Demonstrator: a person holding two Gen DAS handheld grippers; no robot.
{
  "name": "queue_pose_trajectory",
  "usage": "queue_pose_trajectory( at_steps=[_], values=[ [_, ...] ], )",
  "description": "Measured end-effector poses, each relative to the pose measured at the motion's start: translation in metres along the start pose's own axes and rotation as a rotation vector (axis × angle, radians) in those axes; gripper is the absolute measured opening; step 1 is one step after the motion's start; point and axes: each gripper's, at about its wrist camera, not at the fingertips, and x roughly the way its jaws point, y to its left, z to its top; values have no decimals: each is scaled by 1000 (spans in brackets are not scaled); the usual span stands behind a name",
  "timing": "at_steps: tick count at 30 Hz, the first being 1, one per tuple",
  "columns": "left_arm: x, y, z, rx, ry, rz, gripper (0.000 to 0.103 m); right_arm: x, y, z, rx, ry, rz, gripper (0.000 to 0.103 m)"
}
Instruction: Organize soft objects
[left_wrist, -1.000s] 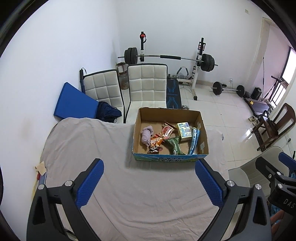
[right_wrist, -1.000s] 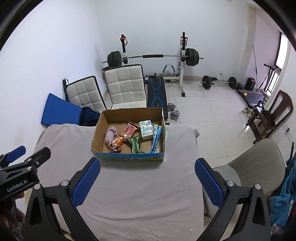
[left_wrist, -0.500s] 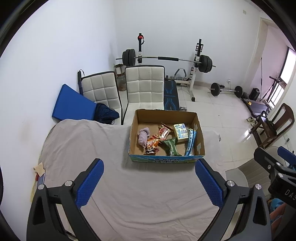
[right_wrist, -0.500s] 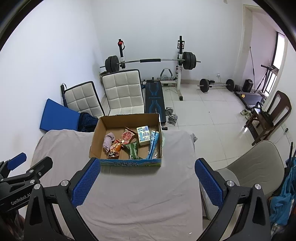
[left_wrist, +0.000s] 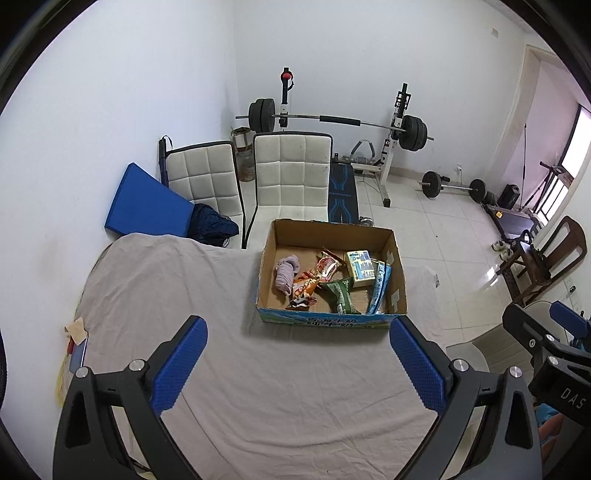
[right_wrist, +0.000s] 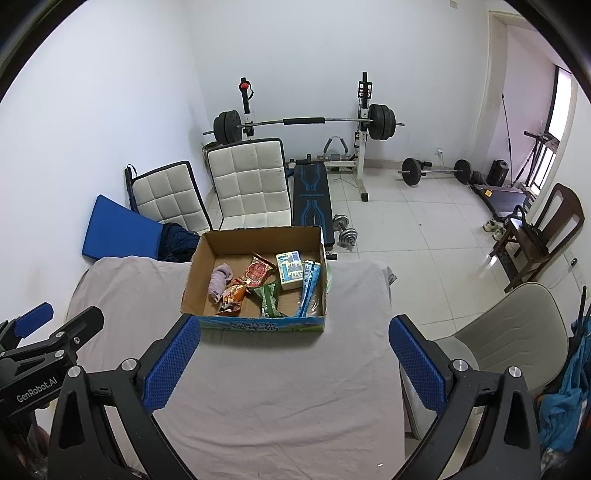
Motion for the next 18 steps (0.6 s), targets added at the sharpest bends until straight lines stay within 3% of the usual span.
queue_pose_trajectory(
  at_steps=[18],
  values=[
    [-5, -2, -2, -8, -7, 10, 101, -1, 3, -1, -5, 3, 2, 103]
  ],
)
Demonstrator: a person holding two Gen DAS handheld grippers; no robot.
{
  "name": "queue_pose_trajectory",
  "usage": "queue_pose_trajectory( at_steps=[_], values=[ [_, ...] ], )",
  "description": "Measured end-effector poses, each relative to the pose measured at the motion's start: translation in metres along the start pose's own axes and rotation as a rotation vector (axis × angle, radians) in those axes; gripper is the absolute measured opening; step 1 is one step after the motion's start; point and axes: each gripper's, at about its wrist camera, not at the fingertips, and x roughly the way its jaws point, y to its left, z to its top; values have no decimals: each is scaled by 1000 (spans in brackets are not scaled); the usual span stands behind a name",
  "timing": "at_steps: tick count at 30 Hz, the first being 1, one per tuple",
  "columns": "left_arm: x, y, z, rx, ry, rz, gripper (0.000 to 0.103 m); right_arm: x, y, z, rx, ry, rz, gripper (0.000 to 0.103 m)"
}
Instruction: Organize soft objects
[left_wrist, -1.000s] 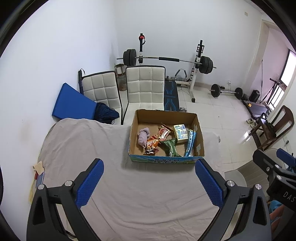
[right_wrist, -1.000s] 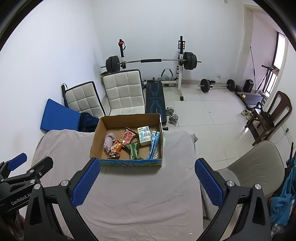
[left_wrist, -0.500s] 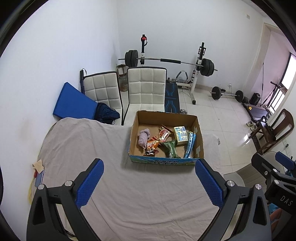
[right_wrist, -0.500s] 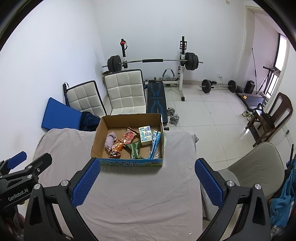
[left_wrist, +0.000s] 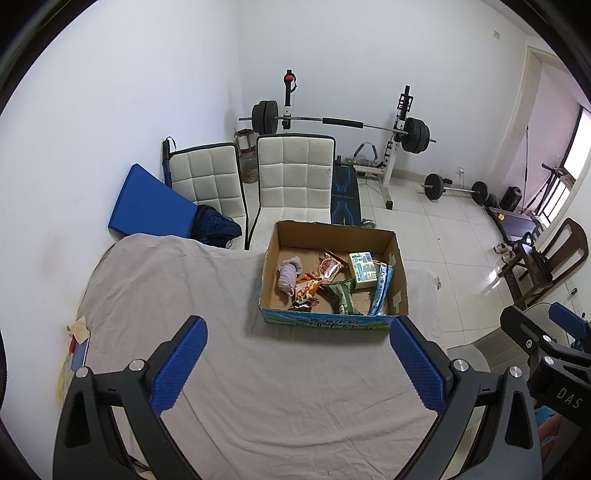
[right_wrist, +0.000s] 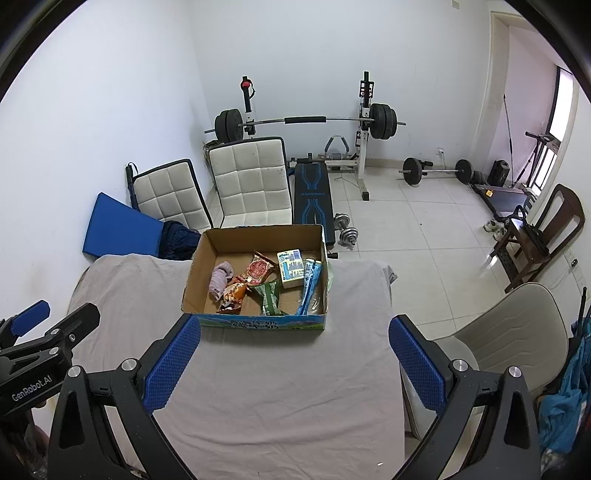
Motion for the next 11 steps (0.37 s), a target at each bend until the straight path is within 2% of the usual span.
queue_pose_trajectory(
  at_steps=[11],
  values=[
    [0, 3, -2, -4, -6, 2, 101, 1, 2, 0, -9, -1, 8, 103]
  ],
)
